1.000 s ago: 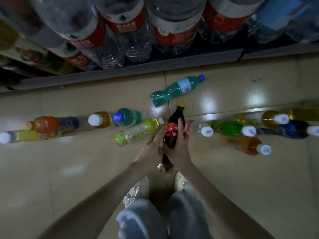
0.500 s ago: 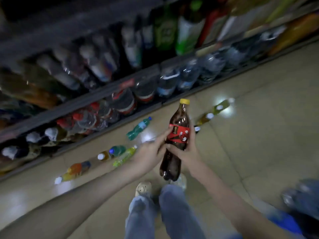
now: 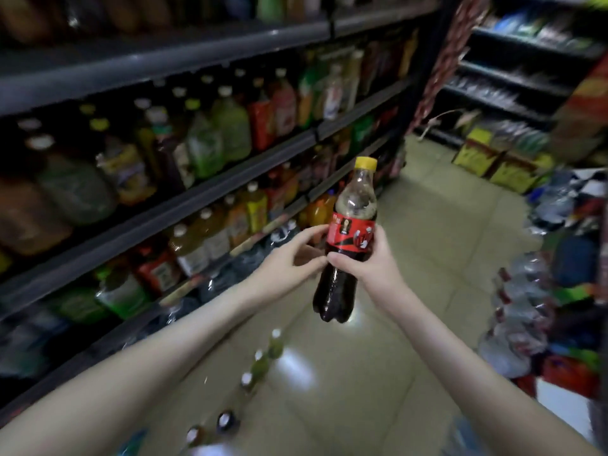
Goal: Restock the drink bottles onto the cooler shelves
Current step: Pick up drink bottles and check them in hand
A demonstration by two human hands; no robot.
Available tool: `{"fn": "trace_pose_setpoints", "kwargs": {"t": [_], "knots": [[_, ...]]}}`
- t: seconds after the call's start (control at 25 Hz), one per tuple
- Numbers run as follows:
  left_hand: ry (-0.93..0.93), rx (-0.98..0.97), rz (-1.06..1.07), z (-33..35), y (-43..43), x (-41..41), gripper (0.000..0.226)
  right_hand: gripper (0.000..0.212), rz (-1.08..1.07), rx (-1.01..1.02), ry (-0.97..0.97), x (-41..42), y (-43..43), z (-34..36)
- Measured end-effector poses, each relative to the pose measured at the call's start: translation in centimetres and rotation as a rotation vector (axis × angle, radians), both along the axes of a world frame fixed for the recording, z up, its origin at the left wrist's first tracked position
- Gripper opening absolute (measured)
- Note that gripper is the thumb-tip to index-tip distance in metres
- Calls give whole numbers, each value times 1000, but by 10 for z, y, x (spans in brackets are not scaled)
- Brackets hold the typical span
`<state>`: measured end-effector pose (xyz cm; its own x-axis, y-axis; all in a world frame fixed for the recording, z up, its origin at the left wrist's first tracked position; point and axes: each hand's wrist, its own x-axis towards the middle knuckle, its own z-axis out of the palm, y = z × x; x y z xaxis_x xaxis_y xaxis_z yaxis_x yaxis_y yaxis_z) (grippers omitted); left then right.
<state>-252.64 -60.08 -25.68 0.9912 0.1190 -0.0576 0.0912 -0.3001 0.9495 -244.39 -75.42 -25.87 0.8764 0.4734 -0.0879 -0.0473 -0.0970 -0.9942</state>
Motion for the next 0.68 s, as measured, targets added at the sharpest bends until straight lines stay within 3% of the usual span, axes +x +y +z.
{"fn": "trace_pose_setpoints", "kwargs": {"t": [0.12,0.2,0.32,0.44,0.68], "knots": [[-4,111,-43,35,-43,94,75,76,-35,66,-84,96,-21,45],[-92,156,29,53,-56,157,70,69,35,101,-89,162,-30,63],[-143,-48,-6,60,-50,258,49,57,230,158,-33,266,-45,85],[-93,-302,-149,74,-47,358,47,55,354,107,-71,367,-63,110],[-68,-187,-291,126,-75,544,48,71,334,59,-144,546,-105,155]]}}
